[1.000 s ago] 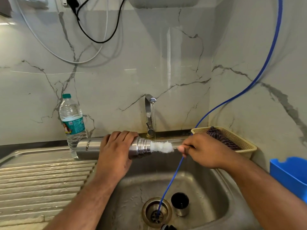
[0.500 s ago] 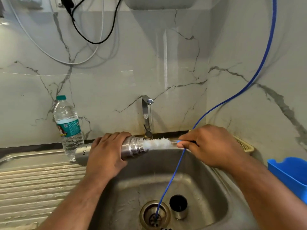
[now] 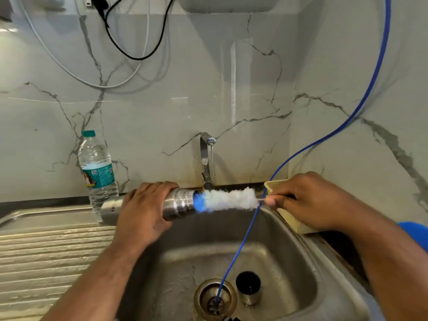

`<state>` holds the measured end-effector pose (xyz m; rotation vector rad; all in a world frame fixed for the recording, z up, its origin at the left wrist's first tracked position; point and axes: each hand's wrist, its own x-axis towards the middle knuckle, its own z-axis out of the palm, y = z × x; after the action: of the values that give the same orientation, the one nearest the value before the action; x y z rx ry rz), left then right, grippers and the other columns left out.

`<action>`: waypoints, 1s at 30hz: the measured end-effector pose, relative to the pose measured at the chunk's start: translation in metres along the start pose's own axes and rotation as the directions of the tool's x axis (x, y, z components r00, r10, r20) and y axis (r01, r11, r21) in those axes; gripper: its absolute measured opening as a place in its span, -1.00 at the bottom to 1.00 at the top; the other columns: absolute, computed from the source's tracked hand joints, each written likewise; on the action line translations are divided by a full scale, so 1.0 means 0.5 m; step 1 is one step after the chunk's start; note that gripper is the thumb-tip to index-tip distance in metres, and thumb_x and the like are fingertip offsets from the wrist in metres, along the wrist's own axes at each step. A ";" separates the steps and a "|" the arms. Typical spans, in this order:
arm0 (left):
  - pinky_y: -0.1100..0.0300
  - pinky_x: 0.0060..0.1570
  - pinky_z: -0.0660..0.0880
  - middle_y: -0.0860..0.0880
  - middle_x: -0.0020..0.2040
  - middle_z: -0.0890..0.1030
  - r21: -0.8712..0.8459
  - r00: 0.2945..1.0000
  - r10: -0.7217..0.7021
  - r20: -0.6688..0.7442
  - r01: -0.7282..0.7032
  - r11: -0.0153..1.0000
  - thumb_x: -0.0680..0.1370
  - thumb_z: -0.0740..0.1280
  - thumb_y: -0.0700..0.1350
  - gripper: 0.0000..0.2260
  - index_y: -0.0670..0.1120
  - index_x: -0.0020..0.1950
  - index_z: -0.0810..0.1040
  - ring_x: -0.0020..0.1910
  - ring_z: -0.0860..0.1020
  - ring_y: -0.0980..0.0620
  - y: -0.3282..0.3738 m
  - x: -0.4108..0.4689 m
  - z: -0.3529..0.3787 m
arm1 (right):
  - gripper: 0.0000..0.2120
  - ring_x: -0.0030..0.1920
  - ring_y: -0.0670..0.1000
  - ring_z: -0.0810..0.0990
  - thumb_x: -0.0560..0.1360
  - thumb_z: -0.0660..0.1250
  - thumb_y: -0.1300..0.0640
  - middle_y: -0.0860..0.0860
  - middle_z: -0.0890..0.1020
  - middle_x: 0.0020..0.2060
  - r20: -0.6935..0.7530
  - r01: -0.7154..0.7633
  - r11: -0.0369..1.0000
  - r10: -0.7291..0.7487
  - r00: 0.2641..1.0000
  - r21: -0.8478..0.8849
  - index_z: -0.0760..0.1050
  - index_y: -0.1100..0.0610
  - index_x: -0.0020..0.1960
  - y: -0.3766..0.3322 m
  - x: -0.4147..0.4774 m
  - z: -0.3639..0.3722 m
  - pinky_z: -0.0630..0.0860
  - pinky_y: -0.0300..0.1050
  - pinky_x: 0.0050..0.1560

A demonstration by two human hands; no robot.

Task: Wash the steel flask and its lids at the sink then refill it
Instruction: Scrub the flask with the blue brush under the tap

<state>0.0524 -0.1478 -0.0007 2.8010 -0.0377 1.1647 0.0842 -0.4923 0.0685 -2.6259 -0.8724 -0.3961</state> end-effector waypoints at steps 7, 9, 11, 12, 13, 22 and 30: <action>-0.02 0.30 0.38 0.09 0.16 0.63 -0.009 0.976 0.215 -0.030 -0.216 0.976 0.18 0.68 -0.06 -0.30 0.06 0.28 0.54 0.16 0.54 0.03 0.043 -0.002 0.020 | -0.65 -0.11 -0.07 0.59 0.61 0.18 -0.31 -0.15 0.66 -0.18 -0.028 0.003 0.957 -0.011 1.000 -0.291 0.65 -0.14 0.00 -0.055 -0.012 0.008 0.53 -0.10 -0.17; 0.02 0.30 0.38 0.11 0.19 0.59 -0.051 0.976 0.218 -0.024 -0.219 0.974 0.18 0.66 -0.05 -0.27 0.08 0.31 0.50 0.17 0.51 0.07 0.059 -0.002 0.030 | -0.66 -0.10 -0.09 0.60 0.61 0.17 -0.32 -0.19 0.66 -0.14 -0.037 -0.038 0.958 0.028 0.999 -0.286 0.66 -0.20 0.08 -0.059 -0.020 -0.006 0.45 -0.18 -0.24; 0.00 0.29 0.41 0.11 0.19 0.58 -0.077 0.979 0.200 -0.025 -0.201 0.976 0.18 0.66 -0.06 -0.26 0.07 0.32 0.49 0.17 0.50 0.07 0.064 -0.004 0.034 | -0.65 -0.11 -0.09 0.59 0.62 0.16 -0.32 -0.18 0.66 -0.15 -0.032 -0.054 0.957 0.047 0.998 -0.284 0.65 -0.20 0.10 -0.060 -0.024 -0.011 0.41 -0.19 -0.27; 0.01 0.27 0.42 0.11 0.18 0.58 -0.089 0.980 0.197 -0.025 -0.199 0.976 0.18 0.67 -0.06 -0.26 0.07 0.32 0.49 0.17 0.50 0.07 0.068 -0.004 0.033 | -0.64 -0.12 -0.08 0.58 0.62 0.16 -0.32 -0.17 0.65 -0.16 -0.035 -0.048 0.955 0.039 0.999 -0.294 0.65 -0.18 0.09 -0.064 -0.022 -0.006 0.42 -0.17 -0.26; 0.03 0.25 0.41 0.11 0.18 0.58 -0.108 0.979 0.200 -0.027 -0.202 0.973 0.18 0.67 -0.06 -0.25 0.07 0.32 0.49 0.17 0.49 0.08 0.073 -0.004 0.031 | -0.62 -0.13 -0.08 0.57 0.62 0.15 -0.32 -0.15 0.64 -0.17 -0.037 -0.033 0.954 0.023 0.999 -0.298 0.65 -0.15 0.08 -0.073 -0.021 -0.002 0.44 -0.14 -0.24; 0.03 0.41 0.33 0.17 0.25 0.54 -0.174 0.989 0.075 0.124 -0.053 0.983 0.24 0.65 0.08 -0.23 0.21 0.38 0.40 0.24 0.46 0.15 0.035 -0.007 0.028 | -0.63 -0.07 -0.01 0.61 0.61 0.20 -0.32 -0.11 0.66 -0.06 0.085 0.005 0.933 0.027 0.996 -0.360 0.64 -0.10 0.08 -0.134 -0.019 -0.050 0.58 -0.04 -0.07; -0.01 -0.04 0.53 0.05 -0.02 0.54 -0.276 0.983 -0.102 0.153 0.141 0.951 0.16 0.66 -0.08 -0.26 0.05 0.29 0.49 -0.02 0.52 -0.03 0.013 0.000 0.032 | -0.68 0.07 -0.05 0.59 0.56 0.24 -0.33 -0.24 0.67 0.01 -0.050 -0.075 0.727 0.055 0.997 -0.683 0.63 -0.28 0.19 -0.158 -0.145 -0.353 0.42 -0.12 -0.07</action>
<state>0.0633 -0.1562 -0.0112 2.5807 -0.0401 0.8610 -0.0475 -0.5420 0.2199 -3.2981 -0.7066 -0.8810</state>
